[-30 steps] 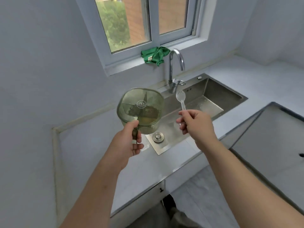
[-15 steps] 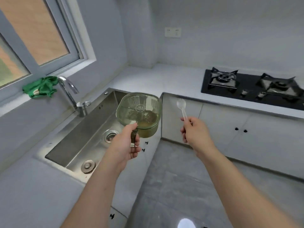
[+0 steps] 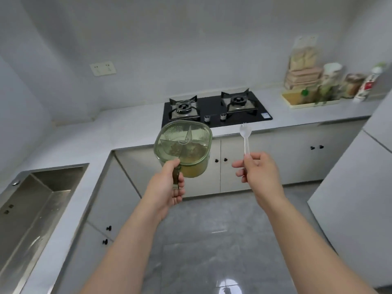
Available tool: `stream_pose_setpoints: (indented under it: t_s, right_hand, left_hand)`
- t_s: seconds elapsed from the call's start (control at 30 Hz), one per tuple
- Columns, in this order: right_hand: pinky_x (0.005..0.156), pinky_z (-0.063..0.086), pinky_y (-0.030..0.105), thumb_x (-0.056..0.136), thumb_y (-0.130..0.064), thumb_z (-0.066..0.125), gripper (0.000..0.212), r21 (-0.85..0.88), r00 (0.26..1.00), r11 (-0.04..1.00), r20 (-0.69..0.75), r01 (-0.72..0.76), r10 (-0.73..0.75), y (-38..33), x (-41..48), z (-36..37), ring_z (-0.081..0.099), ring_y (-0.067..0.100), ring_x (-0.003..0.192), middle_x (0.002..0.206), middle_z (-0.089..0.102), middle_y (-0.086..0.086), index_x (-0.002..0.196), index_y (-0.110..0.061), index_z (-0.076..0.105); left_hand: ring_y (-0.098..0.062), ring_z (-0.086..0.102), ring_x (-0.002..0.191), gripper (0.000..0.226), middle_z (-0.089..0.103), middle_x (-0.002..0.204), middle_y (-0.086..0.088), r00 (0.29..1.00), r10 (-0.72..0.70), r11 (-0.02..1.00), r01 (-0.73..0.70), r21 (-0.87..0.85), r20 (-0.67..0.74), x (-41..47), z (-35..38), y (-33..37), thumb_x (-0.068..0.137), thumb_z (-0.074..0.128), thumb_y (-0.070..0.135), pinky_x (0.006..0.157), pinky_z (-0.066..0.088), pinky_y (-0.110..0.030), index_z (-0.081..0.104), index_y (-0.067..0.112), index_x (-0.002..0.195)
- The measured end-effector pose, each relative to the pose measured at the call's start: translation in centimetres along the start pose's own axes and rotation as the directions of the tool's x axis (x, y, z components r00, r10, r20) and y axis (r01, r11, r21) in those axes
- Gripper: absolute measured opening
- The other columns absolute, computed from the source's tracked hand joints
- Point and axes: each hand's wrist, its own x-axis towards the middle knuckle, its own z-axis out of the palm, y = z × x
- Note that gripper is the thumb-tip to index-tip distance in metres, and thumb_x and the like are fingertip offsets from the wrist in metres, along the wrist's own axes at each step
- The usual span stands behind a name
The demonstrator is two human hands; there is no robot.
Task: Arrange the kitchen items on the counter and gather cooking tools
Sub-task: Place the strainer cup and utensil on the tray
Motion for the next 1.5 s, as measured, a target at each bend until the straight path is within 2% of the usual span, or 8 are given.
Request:
stream_pose_setpoints:
  t_s: [0.2,0.4,0.63,0.9,1.1,1.37,1.5]
  right_hand:
    - [0.053,0.047,0.028,0.104,-0.022,0.046,0.013,0.005,0.990,1.000,-0.138,-0.020,0.021,0.2,6.2,-10.1,0.055,0.010,0.055,0.073,0.068,0.003,0.107,-0.012,0.054]
    - [0.053,0.043,0.028,0.104,-0.020,0.043,0.017,0.057,0.965,0.994,-0.238,-0.098,0.109,1.5,10.9,-16.2,0.051,0.013,0.057,0.071,0.058,0.001,0.108,-0.013,0.057]
    - [0.052,0.040,0.028,0.104,-0.016,0.043,0.014,0.056,0.948,0.991,-0.287,-0.123,0.134,1.8,16.4,-19.1,0.048,0.013,0.055,0.070,0.057,0.000,0.105,-0.017,0.057]
    - [0.050,0.039,0.028,0.105,-0.017,0.041,0.016,0.017,0.922,0.993,-0.372,-0.114,0.112,0.0,28.8,-19.7,0.047,0.013,0.055,0.072,0.058,0.002,0.112,-0.012,0.055]
    - [0.056,0.043,0.030,0.106,-0.024,0.043,0.016,-0.029,0.902,0.995,-0.426,-0.094,0.072,-1.5,37.2,-20.3,0.051,0.012,0.057,0.075,0.064,0.001,0.117,-0.017,0.052]
    - [0.057,0.044,0.028,0.106,-0.029,0.044,0.017,-0.017,0.881,0.992,-0.462,-0.127,0.104,-0.9,46.9,-23.7,0.053,0.012,0.060,0.077,0.070,-0.002,0.117,-0.019,0.053]
    - [0.058,0.047,0.029,0.105,-0.034,0.045,0.019,-0.037,0.892,0.989,-0.437,-0.143,0.112,0.0,53.0,-26.3,0.057,0.013,0.065,0.082,0.072,-0.004,0.119,-0.023,0.052]
  left_hand:
    - [-0.015,0.043,0.049,0.038,0.049,0.062,0.003,0.995,-0.011,1.000,0.009,0.020,0.099,2.4,11.9,0.8,0.090,0.055,0.050,0.053,0.036,-0.028,0.052,0.019,0.069]
    - [-0.014,0.038,0.048,0.040,0.047,0.062,0.002,0.987,-0.050,0.995,0.036,0.096,0.151,5.5,19.7,1.6,0.091,0.054,0.051,0.050,0.028,-0.028,0.051,0.018,0.069]
    - [-0.013,0.035,0.044,0.040,0.046,0.057,0.002,0.980,-0.074,0.986,0.044,0.163,0.185,11.3,25.9,3.5,0.090,0.055,0.050,0.049,0.026,-0.026,0.051,0.018,0.066]
    - [-0.013,0.035,0.045,0.041,0.048,0.058,0.002,0.952,-0.089,0.973,0.019,0.232,0.294,22.9,33.4,8.7,0.087,0.057,0.052,0.049,0.028,-0.026,0.053,0.018,0.065]
    - [-0.012,0.036,0.045,0.039,0.049,0.059,0.002,0.934,-0.089,0.975,0.010,0.223,0.346,30.5,39.8,13.3,0.086,0.058,0.051,0.048,0.029,-0.026,0.055,0.018,0.066]
    - [-0.011,0.035,0.047,0.040,0.049,0.057,0.003,0.929,-0.091,0.967,-0.003,0.255,0.359,38.8,47.7,15.9,0.088,0.057,0.051,0.046,0.028,-0.025,0.055,0.018,0.065]
    - [-0.012,0.032,0.048,0.040,0.048,0.056,0.003,0.949,-0.066,0.963,-0.019,0.267,0.308,42.8,52.4,16.5,0.089,0.057,0.049,0.049,0.027,-0.028,0.056,0.018,0.063]
